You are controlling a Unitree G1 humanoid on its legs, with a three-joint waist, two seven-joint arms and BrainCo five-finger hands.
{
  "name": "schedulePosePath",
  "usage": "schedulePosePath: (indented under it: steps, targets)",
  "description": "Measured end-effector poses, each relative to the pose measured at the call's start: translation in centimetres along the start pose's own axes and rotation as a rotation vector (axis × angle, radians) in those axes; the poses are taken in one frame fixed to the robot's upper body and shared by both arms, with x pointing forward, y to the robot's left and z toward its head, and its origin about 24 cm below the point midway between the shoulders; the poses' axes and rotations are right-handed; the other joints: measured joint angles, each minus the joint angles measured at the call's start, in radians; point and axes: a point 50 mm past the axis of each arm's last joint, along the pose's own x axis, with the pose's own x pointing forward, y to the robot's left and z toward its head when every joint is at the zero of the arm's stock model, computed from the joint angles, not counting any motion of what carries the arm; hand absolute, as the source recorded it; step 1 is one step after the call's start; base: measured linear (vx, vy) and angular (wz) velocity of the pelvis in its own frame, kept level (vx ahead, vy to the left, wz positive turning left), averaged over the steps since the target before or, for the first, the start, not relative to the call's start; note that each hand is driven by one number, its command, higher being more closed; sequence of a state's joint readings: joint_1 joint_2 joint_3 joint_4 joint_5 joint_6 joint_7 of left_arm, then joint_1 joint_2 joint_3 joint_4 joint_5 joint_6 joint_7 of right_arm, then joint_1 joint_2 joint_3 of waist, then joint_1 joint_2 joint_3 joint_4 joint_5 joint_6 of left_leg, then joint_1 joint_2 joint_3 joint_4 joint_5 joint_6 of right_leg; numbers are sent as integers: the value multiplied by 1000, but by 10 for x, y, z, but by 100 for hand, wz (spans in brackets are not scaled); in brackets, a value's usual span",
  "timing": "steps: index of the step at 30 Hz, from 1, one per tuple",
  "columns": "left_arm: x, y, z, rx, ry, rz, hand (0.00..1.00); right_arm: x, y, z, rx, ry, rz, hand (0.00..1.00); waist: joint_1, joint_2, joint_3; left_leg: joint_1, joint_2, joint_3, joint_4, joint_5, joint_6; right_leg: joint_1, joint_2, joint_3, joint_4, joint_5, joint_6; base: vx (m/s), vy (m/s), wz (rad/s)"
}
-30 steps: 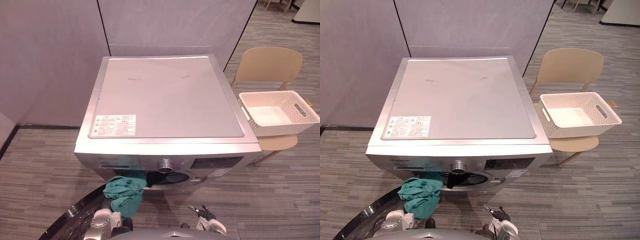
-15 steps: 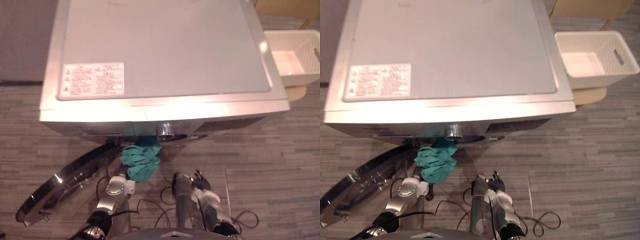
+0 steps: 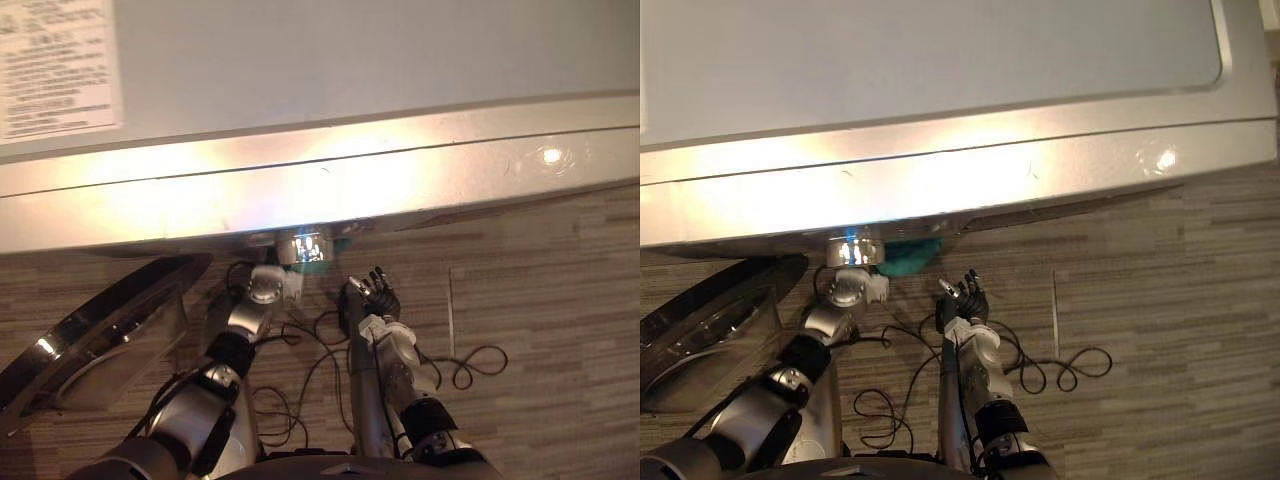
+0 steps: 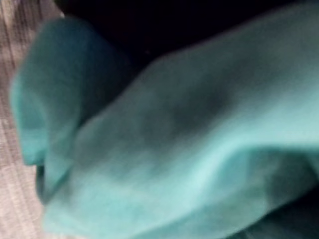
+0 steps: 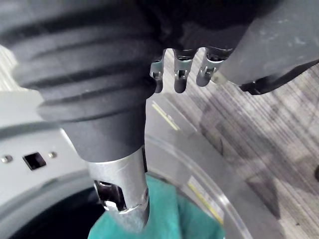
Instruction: Pick up the laundry basket with both hands and put the clothes into the washing machine.
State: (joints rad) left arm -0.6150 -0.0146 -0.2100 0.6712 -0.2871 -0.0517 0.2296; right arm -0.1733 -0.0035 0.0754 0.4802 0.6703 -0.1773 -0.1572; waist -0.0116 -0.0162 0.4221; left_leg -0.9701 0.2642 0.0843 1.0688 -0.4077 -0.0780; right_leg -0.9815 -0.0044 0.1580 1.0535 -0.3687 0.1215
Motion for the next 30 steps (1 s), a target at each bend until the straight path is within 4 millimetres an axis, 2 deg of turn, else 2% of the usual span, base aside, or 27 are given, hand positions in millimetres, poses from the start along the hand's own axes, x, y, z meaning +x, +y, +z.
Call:
schedulePosePath:
  steps: [1,3,6,8,12,16,18,21,22,23,25,26,27,30]
  targets:
    - [4,4,8,-24,-18,23,100,0,1,2,4,-12,3,0,-1,-1,1,-10,6,2,3,0,-1,-13,6,2,0,3,0,-53,-18,-32]
    - [19,22,46,-113,-101,98,100,0,4,7,17,-42,12,0,-7,-13,9,-39,28,18,10,0,-1,-55,30,21,3,16,5,-41,-24,-33]
    - [32,46,85,-191,-178,174,100,0,4,9,25,-55,15,0,-25,-26,19,-50,46,26,12,0,-2,-70,49,27,-4,27,5,-17,-17,-25]
    - [37,55,118,-256,-275,195,100,-4,-5,6,17,-51,-3,0,-38,-28,21,-59,61,26,9,1,-3,-72,61,22,-20,34,5,-3,8,-11]
    - [40,48,140,-337,-323,168,100,-7,-17,9,14,-72,-39,0,-34,-30,21,-82,67,35,-7,9,-11,-100,66,26,-49,58,3,-10,36,-12]
    - [45,41,155,-597,-297,128,100,-7,-19,8,39,-68,-49,0,-27,-32,19,-110,78,37,-9,27,-5,-124,79,29,-72,95,-3,-65,36,-13]
    - [46,41,177,-677,-325,111,100,-7,-26,11,52,-79,-76,0,-29,-35,20,-144,79,51,-8,39,8,-165,82,47,-83,124,-13,-131,53,-16]
    - [42,52,208,-614,-413,134,100,-17,-41,6,67,-67,-126,0,-34,-37,21,-187,84,64,-2,57,14,-211,95,74,-100,153,-44,-136,49,-23]
    - [41,54,213,-592,-427,140,100,-19,-44,6,68,-68,-135,0,-38,-39,22,-193,84,65,-1,60,15,-218,95,76,-103,159,-53,-118,56,-18]
    - [38,58,223,-480,-465,168,100,-25,-52,3,68,-60,-160,0,-45,-41,23,-208,84,61,0,66,16,-230,94,76,-112,167,-66,-104,65,-17]
    - [32,60,239,-53,-565,263,100,-36,-65,-3,62,-45,-193,0,-54,-41,28,-234,83,56,-6,75,19,-246,94,73,-140,184,-92,-93,71,-15]
    - [31,59,243,89,-590,298,100,-38,-68,-4,58,-41,-200,0,-55,-43,35,-237,82,54,-9,76,20,-247,93,73,-149,189,-99,-75,90,-4]
    - [27,49,254,544,-682,401,0,-41,-74,-3,38,-40,-195,0,-55,-42,59,-245,77,51,-18,84,26,-247,82,62,-171,199,-108,-66,90,4]
    - [23,36,266,1168,-803,535,0,-38,-76,-2,22,-45,-172,0,-56,-41,77,-266,69,51,-44,117,38,-252,58,35,-209,225,-102,-23,62,12]
